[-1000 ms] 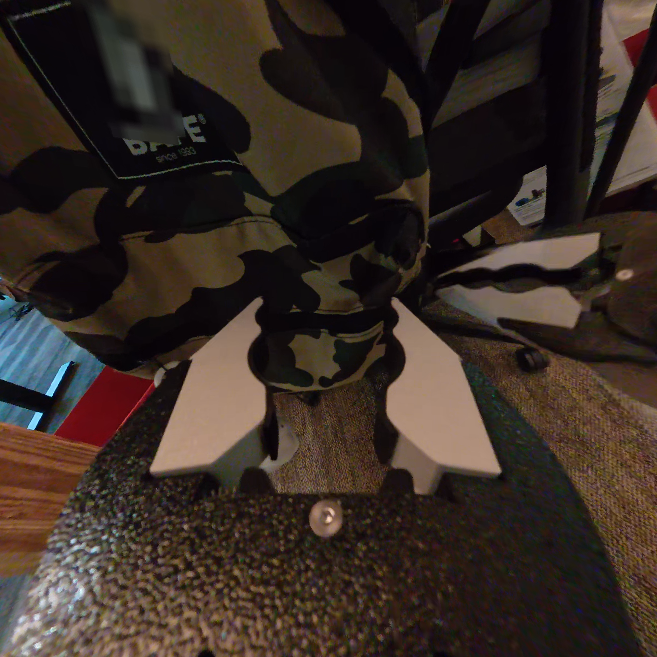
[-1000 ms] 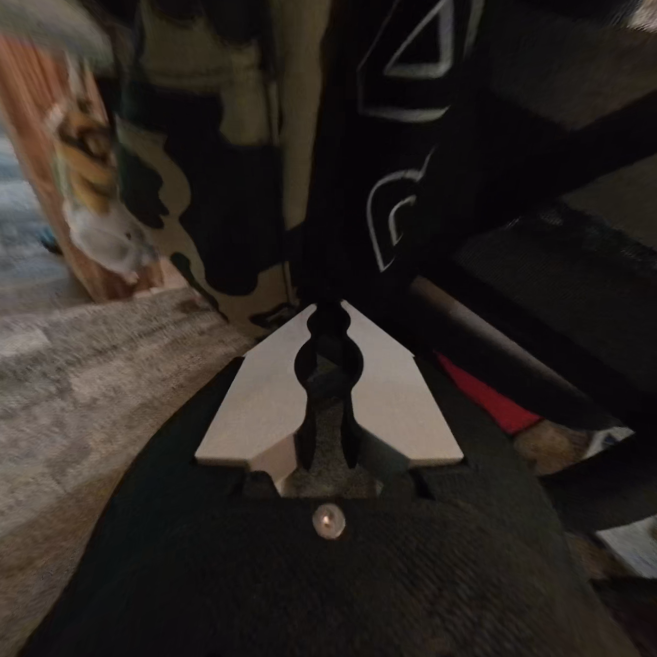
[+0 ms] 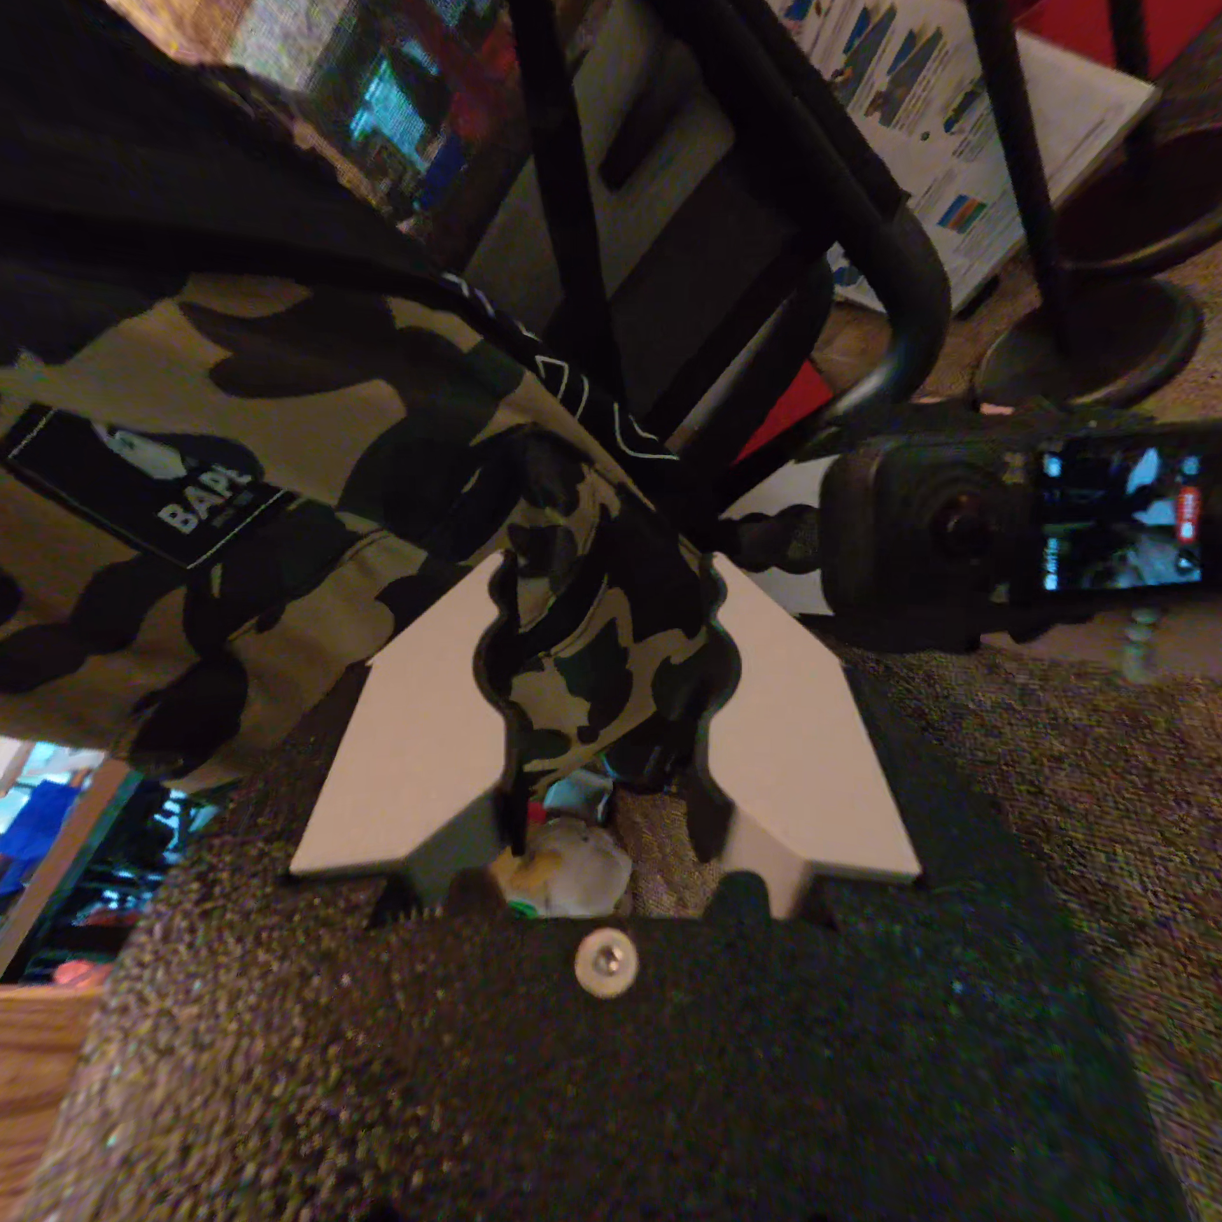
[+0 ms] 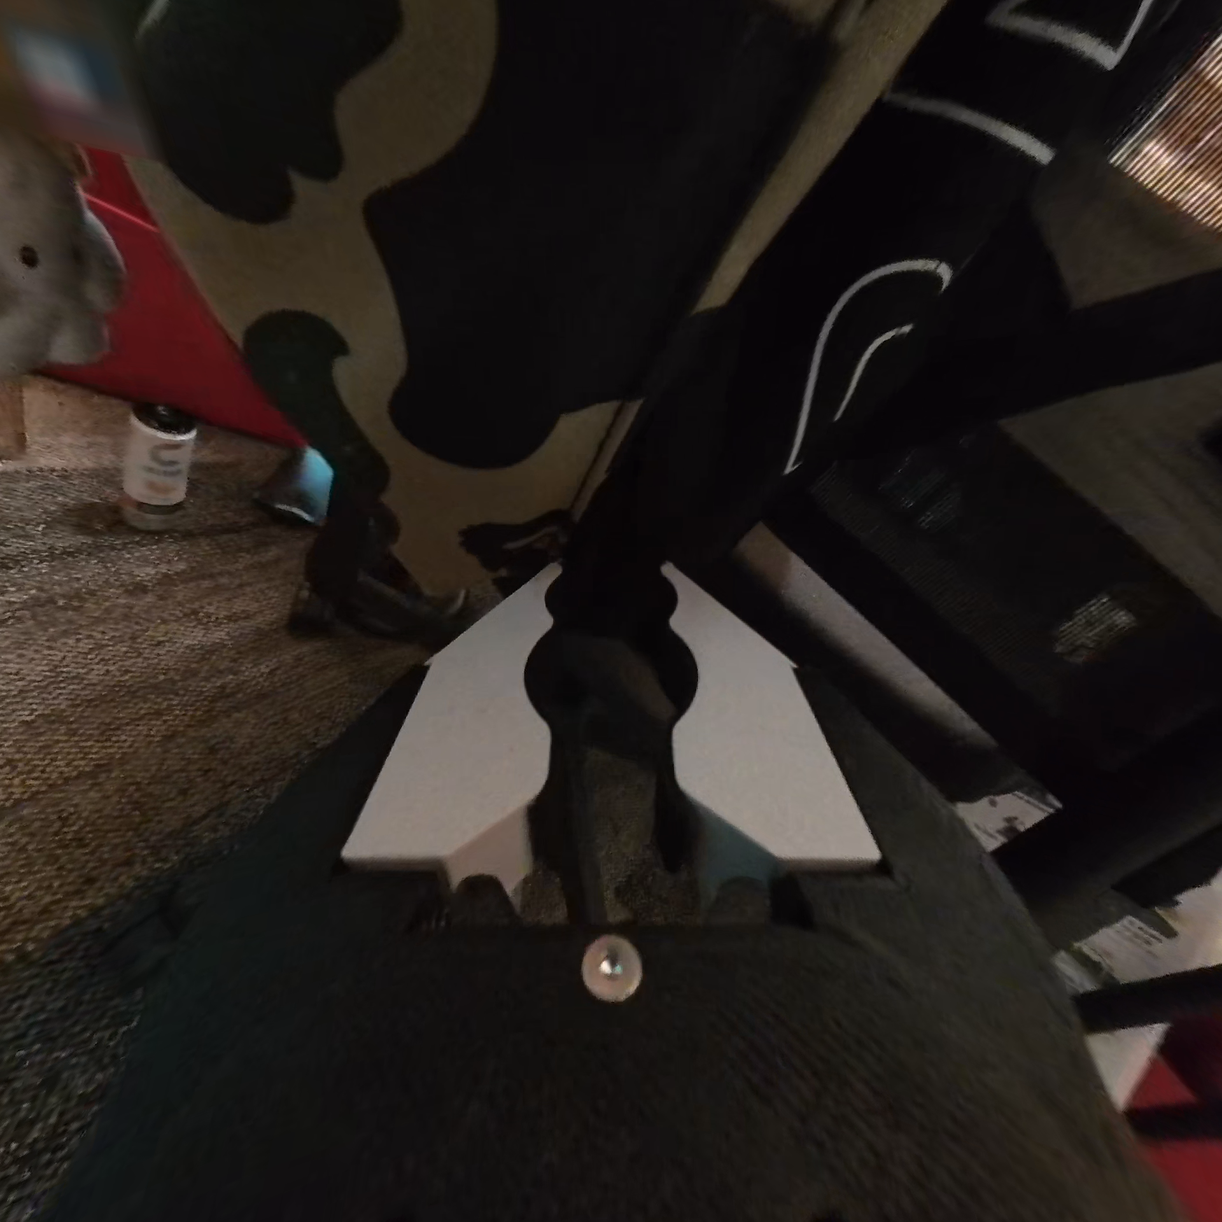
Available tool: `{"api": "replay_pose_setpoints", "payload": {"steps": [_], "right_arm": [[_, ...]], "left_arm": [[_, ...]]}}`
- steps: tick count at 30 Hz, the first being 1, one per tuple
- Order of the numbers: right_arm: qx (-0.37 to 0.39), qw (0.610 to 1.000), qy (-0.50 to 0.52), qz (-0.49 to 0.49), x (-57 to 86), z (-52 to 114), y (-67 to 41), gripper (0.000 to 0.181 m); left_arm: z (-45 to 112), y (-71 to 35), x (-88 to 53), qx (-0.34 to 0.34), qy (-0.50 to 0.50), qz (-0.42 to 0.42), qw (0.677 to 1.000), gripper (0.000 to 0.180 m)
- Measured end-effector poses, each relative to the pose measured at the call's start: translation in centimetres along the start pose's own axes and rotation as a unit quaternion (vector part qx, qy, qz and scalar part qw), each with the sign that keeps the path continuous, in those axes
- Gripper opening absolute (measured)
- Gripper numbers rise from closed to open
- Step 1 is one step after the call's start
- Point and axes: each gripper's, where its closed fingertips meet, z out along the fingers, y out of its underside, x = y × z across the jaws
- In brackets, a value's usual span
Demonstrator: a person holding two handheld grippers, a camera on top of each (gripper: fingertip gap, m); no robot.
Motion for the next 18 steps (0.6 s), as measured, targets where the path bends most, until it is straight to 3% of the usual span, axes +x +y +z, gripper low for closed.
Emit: {"api": "replay_pose_setpoints", "payload": {"steps": [7,18], "right_arm": [[-0.007,0.999,0.012,-0.035,-0.7,0.6,0.6,0.028],[-0.04,0.994,0.021,-0.099,-0.6,2.0,1.3,0.018]], "left_arm": [[-0.4,1.8,-1.0,-0.023,-0.003,-0.054,0.998,0.053],[-0.5,2.3,-1.5,-0.031,-0.01,-0.082,0.996,0.051]]}}
